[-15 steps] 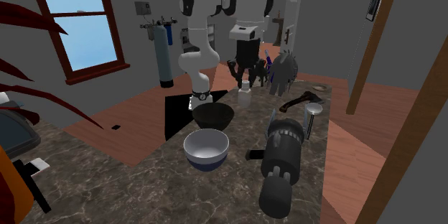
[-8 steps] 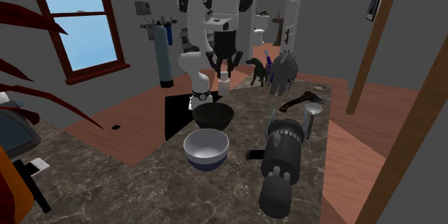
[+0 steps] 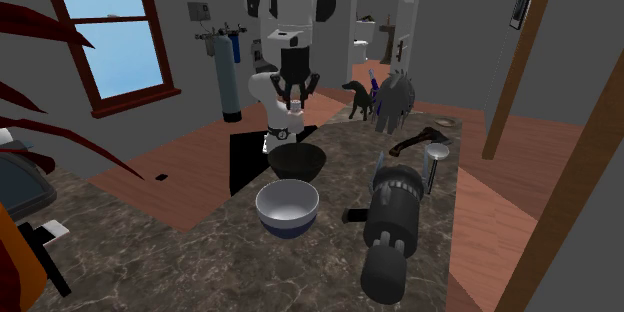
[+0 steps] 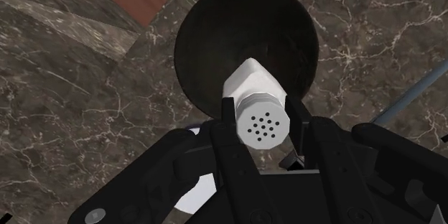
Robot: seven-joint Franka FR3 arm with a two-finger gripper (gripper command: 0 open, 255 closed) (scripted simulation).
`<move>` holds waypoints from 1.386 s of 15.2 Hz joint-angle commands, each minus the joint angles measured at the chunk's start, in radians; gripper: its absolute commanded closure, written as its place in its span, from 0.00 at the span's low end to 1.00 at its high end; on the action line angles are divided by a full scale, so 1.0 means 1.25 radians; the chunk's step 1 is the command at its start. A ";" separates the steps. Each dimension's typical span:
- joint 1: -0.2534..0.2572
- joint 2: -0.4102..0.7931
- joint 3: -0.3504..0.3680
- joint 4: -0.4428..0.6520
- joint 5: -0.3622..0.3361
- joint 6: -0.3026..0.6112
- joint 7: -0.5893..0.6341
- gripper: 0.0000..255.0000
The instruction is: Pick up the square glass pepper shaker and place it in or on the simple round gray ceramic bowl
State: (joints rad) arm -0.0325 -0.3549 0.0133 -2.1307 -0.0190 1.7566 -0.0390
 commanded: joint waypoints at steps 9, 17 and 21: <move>0.000 0.006 0.000 -0.104 -0.001 0.110 0.003 1.00; 0.000 0.021 0.001 -0.160 -0.001 0.181 0.004 1.00; 0.000 0.021 0.001 -0.160 -0.001 0.181 0.004 1.00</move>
State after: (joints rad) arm -0.0323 -0.3282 0.0139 -2.3304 -0.0206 1.9831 -0.0336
